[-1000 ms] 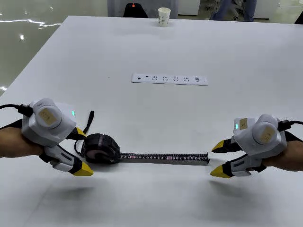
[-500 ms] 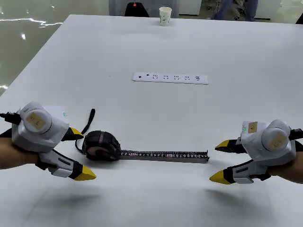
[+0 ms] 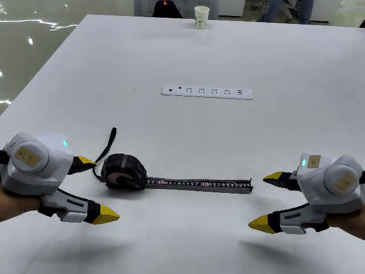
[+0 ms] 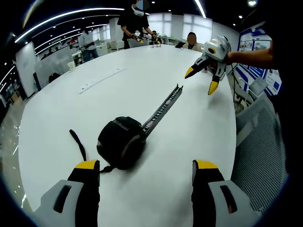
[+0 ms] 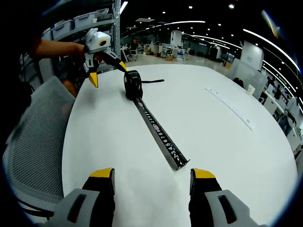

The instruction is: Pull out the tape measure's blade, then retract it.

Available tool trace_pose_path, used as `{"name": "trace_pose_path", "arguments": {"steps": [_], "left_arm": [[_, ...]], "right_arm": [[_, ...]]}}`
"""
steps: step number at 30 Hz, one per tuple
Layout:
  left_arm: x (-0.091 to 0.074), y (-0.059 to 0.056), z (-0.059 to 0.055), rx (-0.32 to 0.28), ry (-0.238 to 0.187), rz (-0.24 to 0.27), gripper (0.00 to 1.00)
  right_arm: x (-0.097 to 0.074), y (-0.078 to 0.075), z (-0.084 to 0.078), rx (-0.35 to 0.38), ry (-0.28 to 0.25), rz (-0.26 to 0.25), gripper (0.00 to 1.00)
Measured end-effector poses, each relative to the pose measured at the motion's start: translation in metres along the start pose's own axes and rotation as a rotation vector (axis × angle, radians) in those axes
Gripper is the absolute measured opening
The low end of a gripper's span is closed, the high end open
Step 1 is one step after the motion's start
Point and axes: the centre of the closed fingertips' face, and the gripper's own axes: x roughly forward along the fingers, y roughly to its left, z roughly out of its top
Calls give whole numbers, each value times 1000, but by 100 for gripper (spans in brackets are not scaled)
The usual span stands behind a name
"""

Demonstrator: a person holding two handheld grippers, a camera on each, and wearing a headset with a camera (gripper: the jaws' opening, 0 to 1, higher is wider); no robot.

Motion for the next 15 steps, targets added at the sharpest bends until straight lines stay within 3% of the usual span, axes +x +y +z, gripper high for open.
{"name": "trace_pose_path", "arguments": {"steps": [15], "left_arm": [[-10, -14, -2, -108, -97, 93, 83]], "right_arm": [[-4, 17, 6, 73, -66, -63, 73]]}}
